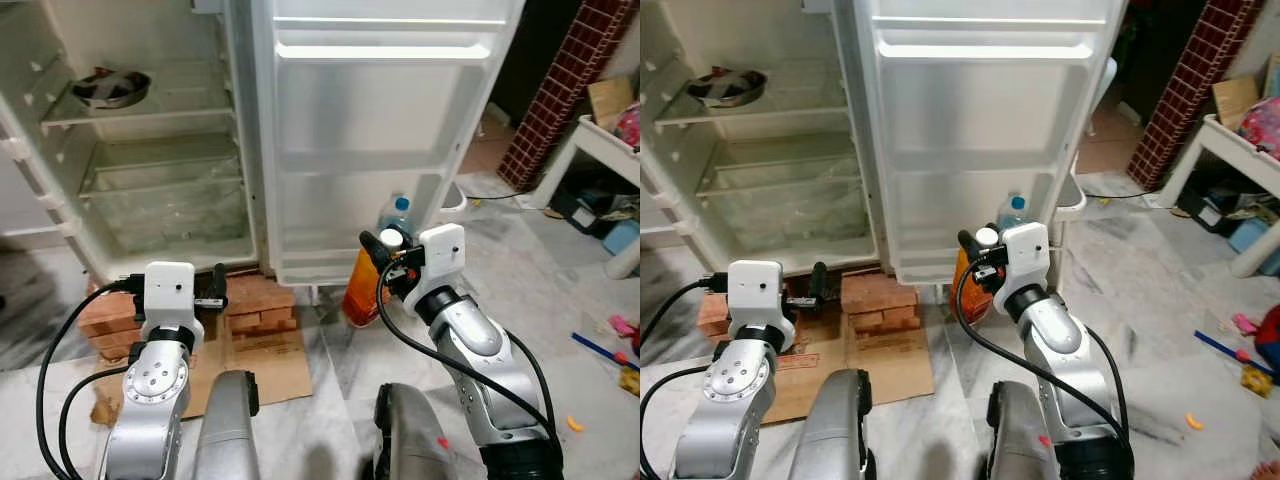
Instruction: Restocking fridge
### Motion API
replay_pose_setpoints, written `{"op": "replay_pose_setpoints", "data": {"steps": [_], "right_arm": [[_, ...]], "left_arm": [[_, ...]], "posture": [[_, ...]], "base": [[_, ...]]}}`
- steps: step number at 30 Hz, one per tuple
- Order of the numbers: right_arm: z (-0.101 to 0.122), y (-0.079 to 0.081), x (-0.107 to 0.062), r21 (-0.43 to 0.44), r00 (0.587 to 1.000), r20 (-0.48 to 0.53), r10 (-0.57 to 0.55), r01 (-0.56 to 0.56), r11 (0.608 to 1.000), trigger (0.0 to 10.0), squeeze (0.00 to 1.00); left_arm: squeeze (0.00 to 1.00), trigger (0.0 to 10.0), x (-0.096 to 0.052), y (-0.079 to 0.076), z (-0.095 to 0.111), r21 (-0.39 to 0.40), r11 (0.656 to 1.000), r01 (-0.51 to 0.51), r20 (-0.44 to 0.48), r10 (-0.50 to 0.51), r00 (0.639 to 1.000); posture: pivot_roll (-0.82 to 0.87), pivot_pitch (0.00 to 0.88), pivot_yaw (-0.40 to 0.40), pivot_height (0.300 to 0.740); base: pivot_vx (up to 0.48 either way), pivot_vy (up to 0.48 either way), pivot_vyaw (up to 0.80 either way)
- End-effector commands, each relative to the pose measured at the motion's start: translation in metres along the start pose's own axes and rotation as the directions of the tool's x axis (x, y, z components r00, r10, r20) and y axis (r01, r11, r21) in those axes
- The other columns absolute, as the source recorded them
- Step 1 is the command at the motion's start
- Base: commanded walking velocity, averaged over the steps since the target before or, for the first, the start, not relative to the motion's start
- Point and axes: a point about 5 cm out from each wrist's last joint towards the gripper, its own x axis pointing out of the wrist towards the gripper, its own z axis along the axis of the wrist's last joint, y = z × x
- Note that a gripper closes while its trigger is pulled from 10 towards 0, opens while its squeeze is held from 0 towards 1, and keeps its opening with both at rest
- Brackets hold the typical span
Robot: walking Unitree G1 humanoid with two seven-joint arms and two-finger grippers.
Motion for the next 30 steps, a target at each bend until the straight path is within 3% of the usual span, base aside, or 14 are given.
{"op": "replay_pose_setpoints", "data": {"steps": [1,13,21,30], "right_arm": [[0.0112,-0.0011,0.0039,-0.011,0.999,0.047,0.006,-0.006,1.0,10.0,0.0],[0.0132,0.002,0.004,-0.057,0.997,0.059,0.04,-0.037,0.998,10.0,0.0],[0.0141,0.0033,0.0045,-0.054,0.997,0.066,0.048,-0.045,0.998,10.0,0.0],[0.014,0.0024,0.005,-0.046,0.997,0.069,0.043,-0.04,0.998,10.0,0.0]], "left_arm": [[0.0,10.0,0.0025,0.0021,0.0021,-0.002,1.0,-0.019,-0.001,0.019,1.0],[0.0,10.0,0.0025,0.0034,0.0015,-0.018,0.999,-0.029,-0.005,0.029,1.0],[0.0,10.0,0.0033,0.0024,0.0017,-0.022,0.999,-0.027,-0.007,0.027,1.0],[0.0,10.0,0.0038,0.0008,0.0005,-0.02,1.0,-0.022,-0.014,0.022,1.0]], "posture": [[0.04,0.0,-0.026,0.56],[0.04,0.0,-0.026,0.56],[0.04,0.0,-0.026,0.56],[0.04,0.0,-0.026,0.56]], "base": [[0.0,0.0,0.0],[0.37,0.0,0.0],[0.406,0.0,0.42],[0.379,0.0,0.0]]}}
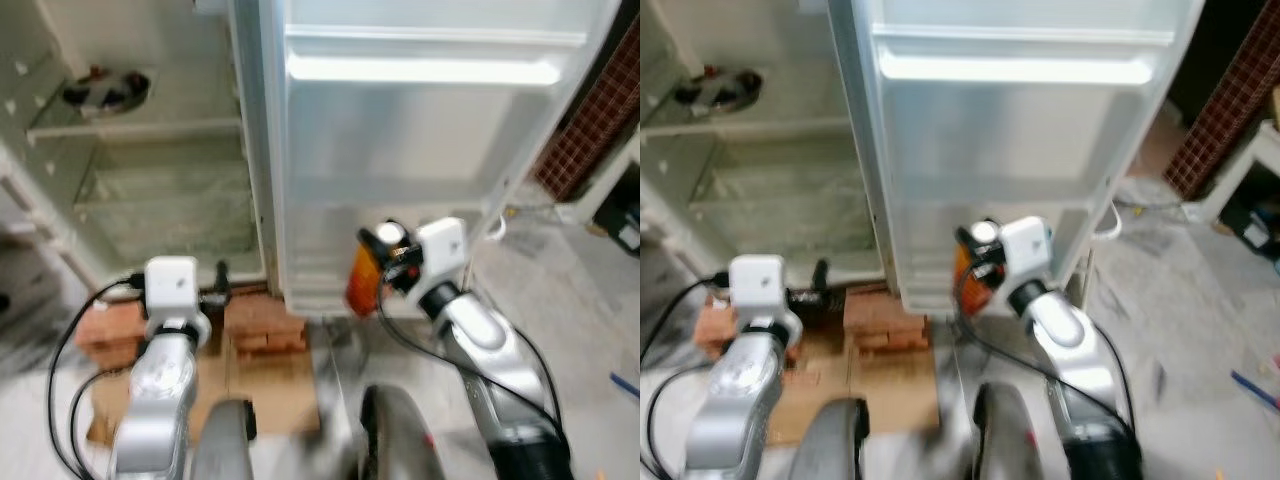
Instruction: Restocking fridge
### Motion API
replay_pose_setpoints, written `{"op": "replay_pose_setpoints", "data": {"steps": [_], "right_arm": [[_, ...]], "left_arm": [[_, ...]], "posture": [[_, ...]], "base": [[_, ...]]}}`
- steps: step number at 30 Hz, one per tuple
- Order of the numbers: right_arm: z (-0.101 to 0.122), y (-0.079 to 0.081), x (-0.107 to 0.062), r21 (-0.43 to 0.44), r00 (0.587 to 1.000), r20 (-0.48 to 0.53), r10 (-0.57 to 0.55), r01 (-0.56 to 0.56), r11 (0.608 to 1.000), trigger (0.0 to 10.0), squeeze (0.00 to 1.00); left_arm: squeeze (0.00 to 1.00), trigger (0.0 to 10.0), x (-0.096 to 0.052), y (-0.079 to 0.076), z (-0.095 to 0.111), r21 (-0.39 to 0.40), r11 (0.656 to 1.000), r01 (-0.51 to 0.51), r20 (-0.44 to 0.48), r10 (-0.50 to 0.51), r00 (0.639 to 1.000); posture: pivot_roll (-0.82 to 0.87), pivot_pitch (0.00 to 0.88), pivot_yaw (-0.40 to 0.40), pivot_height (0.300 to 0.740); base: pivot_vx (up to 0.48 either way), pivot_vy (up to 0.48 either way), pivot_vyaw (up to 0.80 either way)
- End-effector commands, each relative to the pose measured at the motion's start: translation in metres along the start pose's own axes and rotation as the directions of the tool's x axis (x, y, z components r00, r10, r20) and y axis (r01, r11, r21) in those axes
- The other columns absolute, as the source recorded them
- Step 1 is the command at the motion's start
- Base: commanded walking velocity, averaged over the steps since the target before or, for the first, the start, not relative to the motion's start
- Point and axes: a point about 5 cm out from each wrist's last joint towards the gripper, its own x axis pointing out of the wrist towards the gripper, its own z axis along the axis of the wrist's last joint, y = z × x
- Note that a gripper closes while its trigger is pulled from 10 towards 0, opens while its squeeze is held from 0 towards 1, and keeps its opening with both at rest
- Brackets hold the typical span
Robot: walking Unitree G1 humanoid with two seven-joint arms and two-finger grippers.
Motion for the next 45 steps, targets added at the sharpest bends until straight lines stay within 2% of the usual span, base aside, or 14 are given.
{"op": "replay_pose_setpoints", "data": {"steps": [1,11,24,33,39,45], "right_arm": [[0.01,0.013,0.007,0.007,0.997,0.052,0.05,-0.051,0.999,10.0,0.0],[0.009,0.011,0.007,0.0,0.998,0.047,0.036,-0.036,0.999,10.0,0.0],[0.009,0.011,0.009,-0.011,0.998,0.044,0.036,-0.036,0.999,10.0,0.0],[0.01,0.011,0.009,-0.013,0.998,0.051,0.039,-0.038,0.999,10.0,0.0],[0.013,0.01,0.009,-0.031,0.996,0.078,0.043,-0.041,0.999,10.0,0.0],[0.019,0.02,0.012,-0.087,0.987,0.121,0.106,-0.096,0.992,10.0,0.0]], "left_arm": [[0.0,10.0,0.0,0.01,-0.001,0.015,0.999,-0.03,-0.009,0.03,1.0],[0.0,10.0,0.0,0.008,-0.002,0.012,1.0,-0.025,-0.015,0.025,1.0],[0.0,10.0,-0.001,0.005,-0.001,-0.002,1.0,-0.007,-0.002,0.007,1.0],[0.0,10.0,-0.001,0.004,0.001,-0.002,1.0,0.006,0.007,-0.006,1.0],[0.0,10.0,-0.001,0.003,0.001,-0.008,1.0,0.017,0.01,-0.017,1.0],[0.0,10.0,-0.001,0.003,0.001,-0.007,1.0,0.018,0.01,-0.018,1.0]], "posture": [[0.04,0.0,-0.026,0.56],[0.04,0.0,-0.029,0.56],[0.04,0.0,-0.032,0.482],[0.04,0.0,-0.033,0.482],[0.04,0.0,-0.033,0.482],[0.04,0.0,-0.032,0.482]], "base": [[0.244,0.0,0.0],[0.0,0.0,0.0],[0.0,0.0,0.0],[0.0,0.0,0.0],[0.283,0.0,0.0],[0.281,0.0,0.0]]}}
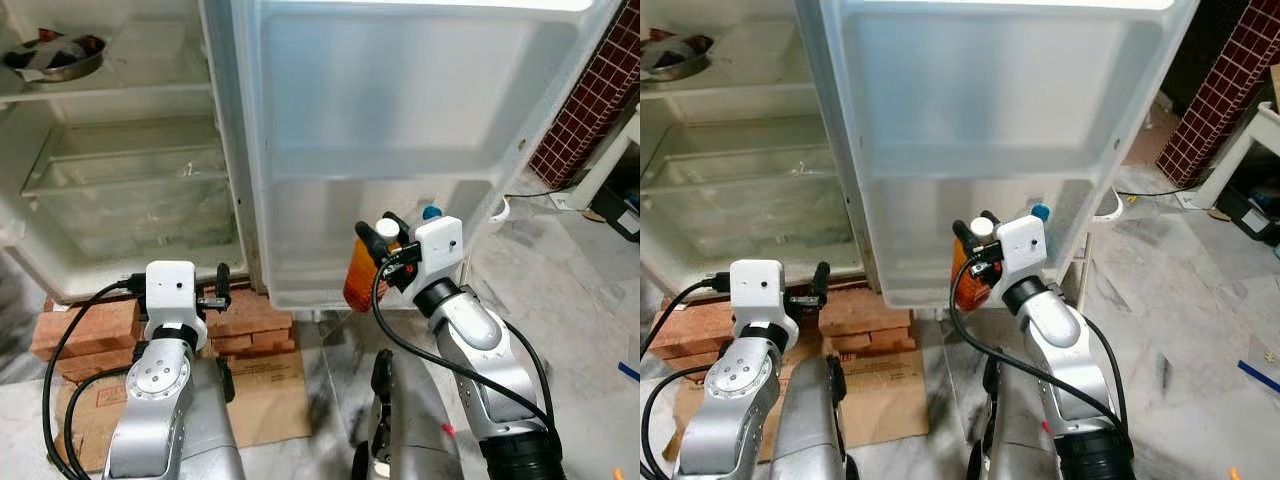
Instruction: Restocking fridge
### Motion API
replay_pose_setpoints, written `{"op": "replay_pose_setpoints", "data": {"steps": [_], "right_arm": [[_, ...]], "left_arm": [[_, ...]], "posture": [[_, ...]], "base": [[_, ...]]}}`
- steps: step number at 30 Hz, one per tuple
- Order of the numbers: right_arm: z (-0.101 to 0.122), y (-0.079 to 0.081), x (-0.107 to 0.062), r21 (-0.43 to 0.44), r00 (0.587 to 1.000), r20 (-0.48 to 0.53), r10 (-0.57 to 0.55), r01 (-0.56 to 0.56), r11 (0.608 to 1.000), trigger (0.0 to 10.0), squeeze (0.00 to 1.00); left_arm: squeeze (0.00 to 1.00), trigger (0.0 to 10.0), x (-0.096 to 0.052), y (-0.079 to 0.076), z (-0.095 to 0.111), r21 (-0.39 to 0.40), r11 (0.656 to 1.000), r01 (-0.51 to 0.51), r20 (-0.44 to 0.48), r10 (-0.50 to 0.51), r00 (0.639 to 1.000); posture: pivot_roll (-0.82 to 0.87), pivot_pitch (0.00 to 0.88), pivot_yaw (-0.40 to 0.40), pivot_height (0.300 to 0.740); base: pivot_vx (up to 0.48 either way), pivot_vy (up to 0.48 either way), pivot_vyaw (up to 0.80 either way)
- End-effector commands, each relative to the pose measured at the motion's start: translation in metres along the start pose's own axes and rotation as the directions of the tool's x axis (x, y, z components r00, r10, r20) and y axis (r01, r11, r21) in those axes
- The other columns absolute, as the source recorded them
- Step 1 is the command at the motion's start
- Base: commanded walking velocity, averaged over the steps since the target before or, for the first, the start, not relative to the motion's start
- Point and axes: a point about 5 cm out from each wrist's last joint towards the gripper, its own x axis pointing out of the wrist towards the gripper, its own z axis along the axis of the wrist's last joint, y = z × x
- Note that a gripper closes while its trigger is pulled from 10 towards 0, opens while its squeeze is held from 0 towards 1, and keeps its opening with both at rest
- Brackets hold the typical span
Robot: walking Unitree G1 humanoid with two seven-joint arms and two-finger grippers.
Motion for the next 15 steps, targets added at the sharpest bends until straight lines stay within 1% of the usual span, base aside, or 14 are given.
{"op": "replay_pose_setpoints", "data": {"steps": [1,5,8,10,15], "right_arm": [[0.011,0.006,0.007,-0.042,0.997,0.057,0.044,-0.042,0.998,10.0,0.0],[0.014,0.009,0.014,-0.073,0.994,0.076,0.072,-0.067,0.995,10.0,0.0],[0.016,0.009,0.021,-0.102,0.992,0.091,0.086,-0.076,0.992,10.0,0.0],[0.017,0.008,0.022,-0.114,0.991,0.096,0.089,-0.078,0.99,10.0,0.0],[0.018,0.0,0.03,-0.198,0.991,0.113,0.07,-0.046,0.979,10.0,0.0]], "left_arm": [[0.0,10.0,-0.001,0.0,0.003,0.006,1.0,0.004,0.014,-0.004,1.0],[0.0,10.0,-0.002,-0.001,0.005,-0.005,1.0,0.011,0.027,-0.011,1.0],[0.0,10.0,-0.003,-0.001,0.005,-0.004,1.0,0.014,0.024,-0.014,1.0],[0.0,10.0,-0.004,-0.001,0.006,-0.004,1.0,0.014,0.023,-0.014,1.0],[0.0,10.0,-0.01,-0.001,0.006,-0.007,1.0,0.01,0.021,-0.01,1.0]], "posture": [[0.04,0.0,-0.031,0.482],[0.05,0.0,-0.031,0.482],[0.05,0.009,-0.032,0.482],[0.06,0.014,-0.032,0.482],[0.07,0.035,-0.036,0.482]], "base": [[0.0,0.0,0.0],[0.0,0.0,0.0],[0.0,0.0,0.0],[0.0,0.0,0.0],[0.0,0.0,0.0]]}}
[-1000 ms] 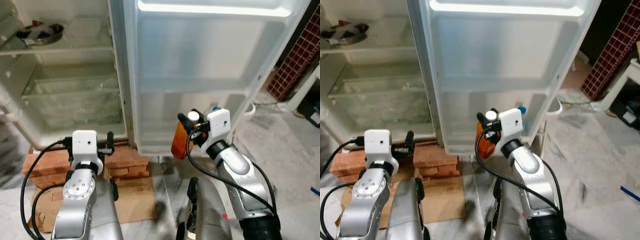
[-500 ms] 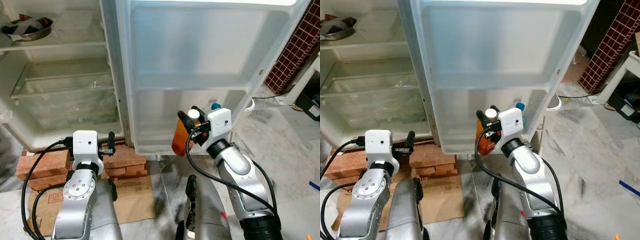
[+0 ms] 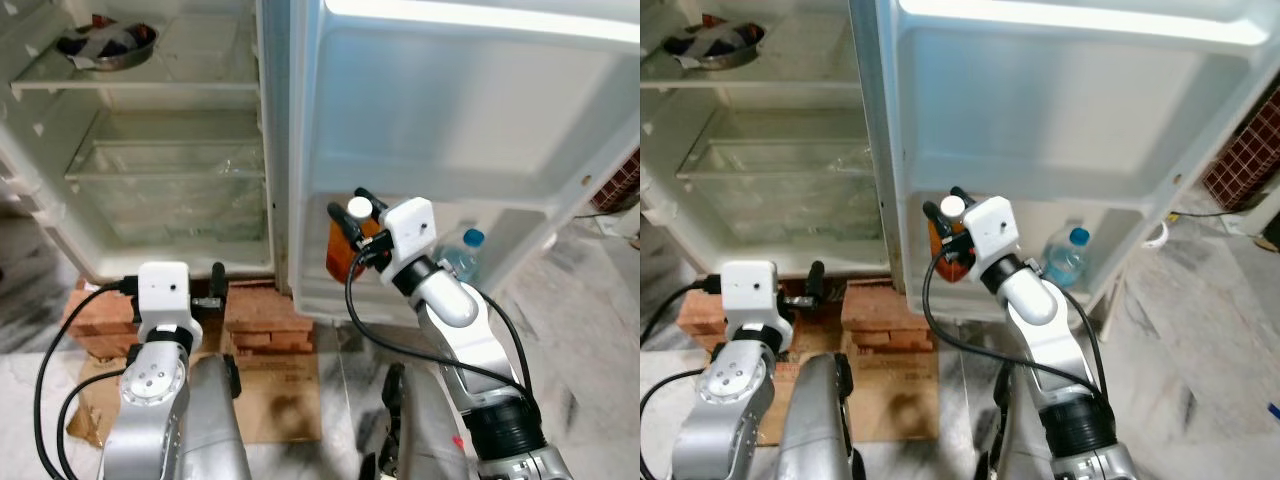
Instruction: Restocking fridge
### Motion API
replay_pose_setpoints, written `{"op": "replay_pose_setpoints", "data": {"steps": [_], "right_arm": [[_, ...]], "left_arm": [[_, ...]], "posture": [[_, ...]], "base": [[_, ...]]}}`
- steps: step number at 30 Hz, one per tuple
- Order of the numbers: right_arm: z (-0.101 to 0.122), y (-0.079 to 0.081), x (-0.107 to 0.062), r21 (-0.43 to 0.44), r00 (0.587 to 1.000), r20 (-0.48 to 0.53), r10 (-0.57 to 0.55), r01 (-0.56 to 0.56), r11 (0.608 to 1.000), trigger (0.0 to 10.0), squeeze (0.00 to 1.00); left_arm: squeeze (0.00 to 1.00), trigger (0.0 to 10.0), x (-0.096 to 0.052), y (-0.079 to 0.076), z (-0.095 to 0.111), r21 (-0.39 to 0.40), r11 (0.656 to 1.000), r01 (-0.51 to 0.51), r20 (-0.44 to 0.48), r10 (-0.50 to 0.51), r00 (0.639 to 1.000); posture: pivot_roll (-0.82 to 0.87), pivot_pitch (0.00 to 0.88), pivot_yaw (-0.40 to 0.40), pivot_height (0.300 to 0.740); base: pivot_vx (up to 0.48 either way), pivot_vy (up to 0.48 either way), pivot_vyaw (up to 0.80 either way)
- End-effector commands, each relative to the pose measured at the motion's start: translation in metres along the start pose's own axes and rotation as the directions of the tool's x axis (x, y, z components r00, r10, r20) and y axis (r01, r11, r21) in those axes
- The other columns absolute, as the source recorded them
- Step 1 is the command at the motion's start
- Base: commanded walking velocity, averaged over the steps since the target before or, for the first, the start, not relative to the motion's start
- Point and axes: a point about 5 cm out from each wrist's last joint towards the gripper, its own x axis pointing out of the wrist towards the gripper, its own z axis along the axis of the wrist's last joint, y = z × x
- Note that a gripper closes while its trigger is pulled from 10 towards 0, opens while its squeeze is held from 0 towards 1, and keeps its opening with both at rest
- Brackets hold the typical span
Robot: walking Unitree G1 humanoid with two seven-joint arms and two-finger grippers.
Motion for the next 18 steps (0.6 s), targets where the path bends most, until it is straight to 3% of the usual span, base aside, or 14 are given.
{"op": "replay_pose_setpoints", "data": {"steps": [1,5,9,12,13,18], "right_arm": [[0.004,-0.007,0.001,-0.04,0.999,0.026,-0.024,0.025,0.999,10.0,0.0],[-0.003,-0.007,0.005,-0.112,0.999,0.026,-0.022,0.024,0.993,10.0,0.0],[-0.017,-0.004,0.017,-0.216,1.0,0.015,-0.023,0.025,0.976,10.0,0.0],[-0.019,-0.003,0.021,-0.242,0.999,0.017,-0.03,0.033,0.97,10.0,0.0],[-0.022,-0.003,0.025,-0.294,0.999,0.014,-0.033,0.036,0.955,10.0,0.0],[-0.026,-0.006,0.028,-0.33,0.998,0.004,-0.063,0.06,0.942,10.0,0.0]], "left_arm": [[0.0,10.0,-0.002,-0.002,0.004,-0.001,1.0,0.014,0.01,-0.014,1.0],[0.0,10.0,-0.006,-0.002,0.005,-0.004,1.0,0.018,0.011,-0.018,1.0],[0.0,10.0,-0.016,-0.009,0.011,0.01,0.995,0.099,0.046,-0.099,0.994],[0.0,10.0,-0.019,-0.009,0.012,0.011,0.994,0.11,0.046,-0.111,0.993],[0.0,10.0,-0.022,-0.008,0.012,0.012,0.993,0.118,0.039,-0.118,0.992],[0.0,10.0,-0.028,-0.007,0.012,0.022,0.992,0.127,0.031,-0.128,0.991]], "posture": [[0.07,0.037,-0.036,0.482],[0.08,0.057,-0.036,0.482],[0.11,0.091,-0.031,0.482],[0.12,0.101,-0.028,0.482],[0.13,0.115,-0.026,0.482],[0.16,0.131,-0.023,0.482]], "base": [[0.0,0.0,0.0],[0.0,0.0,0.0],[0.0,0.0,0.0],[0.0,0.0,0.0],[0.0,0.0,0.0],[0.0,0.0,0.0]]}}
